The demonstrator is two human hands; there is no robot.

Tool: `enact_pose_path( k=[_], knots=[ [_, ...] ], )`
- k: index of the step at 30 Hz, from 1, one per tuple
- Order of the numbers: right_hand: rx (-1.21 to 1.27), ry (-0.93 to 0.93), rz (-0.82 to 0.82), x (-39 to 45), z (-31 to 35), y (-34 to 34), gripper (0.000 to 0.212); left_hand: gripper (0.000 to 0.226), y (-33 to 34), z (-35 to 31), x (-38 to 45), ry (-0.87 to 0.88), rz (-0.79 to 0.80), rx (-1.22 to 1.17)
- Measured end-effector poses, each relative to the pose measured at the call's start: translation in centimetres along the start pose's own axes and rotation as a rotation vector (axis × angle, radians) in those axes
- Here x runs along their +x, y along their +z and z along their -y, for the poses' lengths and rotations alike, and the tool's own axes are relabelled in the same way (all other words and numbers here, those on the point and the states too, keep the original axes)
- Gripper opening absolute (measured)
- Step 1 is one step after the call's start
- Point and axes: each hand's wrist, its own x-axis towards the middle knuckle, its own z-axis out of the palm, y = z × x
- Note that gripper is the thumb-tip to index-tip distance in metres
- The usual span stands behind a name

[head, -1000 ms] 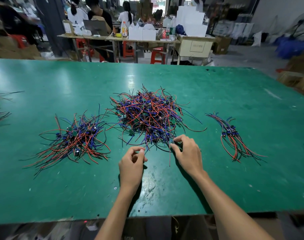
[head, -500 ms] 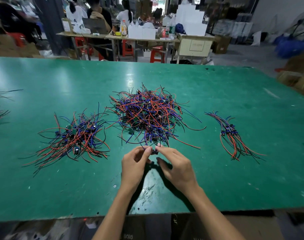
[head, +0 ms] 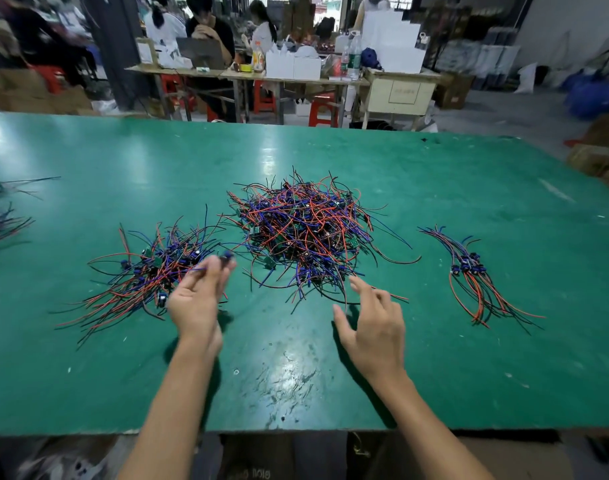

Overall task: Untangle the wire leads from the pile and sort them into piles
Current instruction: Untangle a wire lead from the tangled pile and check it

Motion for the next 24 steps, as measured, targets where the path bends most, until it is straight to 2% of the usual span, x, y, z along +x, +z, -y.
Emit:
enact_pose_path(
  k=[2,4,6,8,10,11,14,15,18,20,24],
  knots=[
    [-0.099,0.109,0.083,0.4,-0.2,0.2,0.043,0.019,-0.5,-1.6,1.3,0.025,-0.088,-0.065],
    [-0.118,0.225,0.179,0.6,-0.5,0.4,0.030,0.043,-1.1,-2.2,1.6,0.015,-0.129,-0.073],
    [-0.079,0.287,0.182,0.6,-0.7,0.4,0.017,0.069,-1.3,-2.0,0.8,-0.009,-0.128,-0.020],
    [-0.058,0.307,0.166,0.7,-0.7,0.4,0.011,0.082,-1.2,-1.3,-0.4,-0.042,-0.113,0.024],
    [-0.014,0.335,0.131,0.8,-0.7,0.3,0.009,0.077,-0.7,-0.3,-1.7,-0.085,-0.097,0.092],
    [0.014,0.345,0.098,0.8,-0.7,0.2,0.009,0.067,-0.3,0.2,-2.3,-0.105,-0.070,0.155],
    [0.112,0.293,0.003,0.6,-0.7,-0.2,0.005,0.024,1.1,2.1,-4.6,-0.056,0.132,0.465],
    [0.138,0.251,-0.023,0.6,-0.7,-0.3,0.005,0.017,1.5,2.7,-5.3,-0.032,0.210,0.558],
    [0.182,0.115,-0.087,0.3,-0.4,-0.7,0.008,0.016,3.1,4.4,-6.7,-0.129,0.410,0.659],
    [0.197,-0.025,-0.103,0.0,-0.2,-0.9,0.009,0.024,4.1,5.4,-7.0,-0.243,0.463,0.633],
    [0.238,-0.317,-0.085,-0.9,0.1,-0.9,0.009,0.038,5.4,6.6,-6.6,-0.397,0.367,0.497]
  ],
)
